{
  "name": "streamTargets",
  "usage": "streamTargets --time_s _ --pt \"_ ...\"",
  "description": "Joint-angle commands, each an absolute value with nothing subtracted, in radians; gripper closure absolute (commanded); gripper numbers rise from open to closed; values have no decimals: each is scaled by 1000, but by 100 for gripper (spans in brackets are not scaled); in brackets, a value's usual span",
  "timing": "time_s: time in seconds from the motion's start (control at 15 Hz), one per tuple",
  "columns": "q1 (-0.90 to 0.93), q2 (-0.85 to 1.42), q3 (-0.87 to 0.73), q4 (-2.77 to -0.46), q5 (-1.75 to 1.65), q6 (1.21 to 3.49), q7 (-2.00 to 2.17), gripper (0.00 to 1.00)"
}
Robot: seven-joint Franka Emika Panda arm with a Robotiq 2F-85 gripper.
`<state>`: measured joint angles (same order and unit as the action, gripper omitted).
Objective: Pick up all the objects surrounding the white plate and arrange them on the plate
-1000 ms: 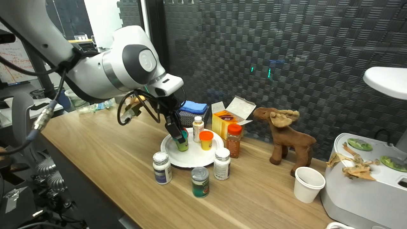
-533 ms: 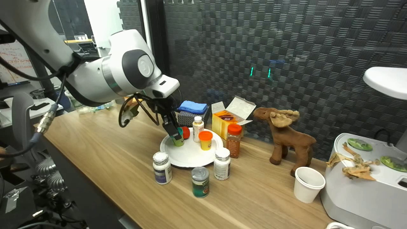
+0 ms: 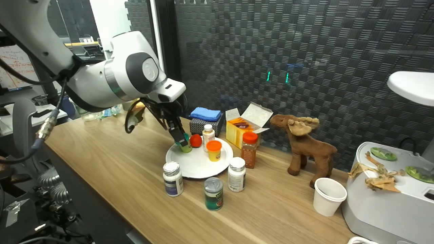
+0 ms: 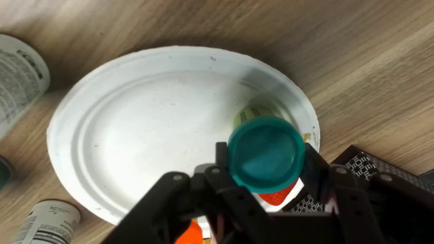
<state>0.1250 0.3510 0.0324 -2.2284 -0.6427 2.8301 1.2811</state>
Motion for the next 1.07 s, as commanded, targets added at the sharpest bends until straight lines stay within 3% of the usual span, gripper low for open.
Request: streamTargets --time_s 0.0,1.0 --pt "106 340 74 -2237 -603 2808 1210 72" --pt "199 340 18 -2171 -289 2482 984 72"
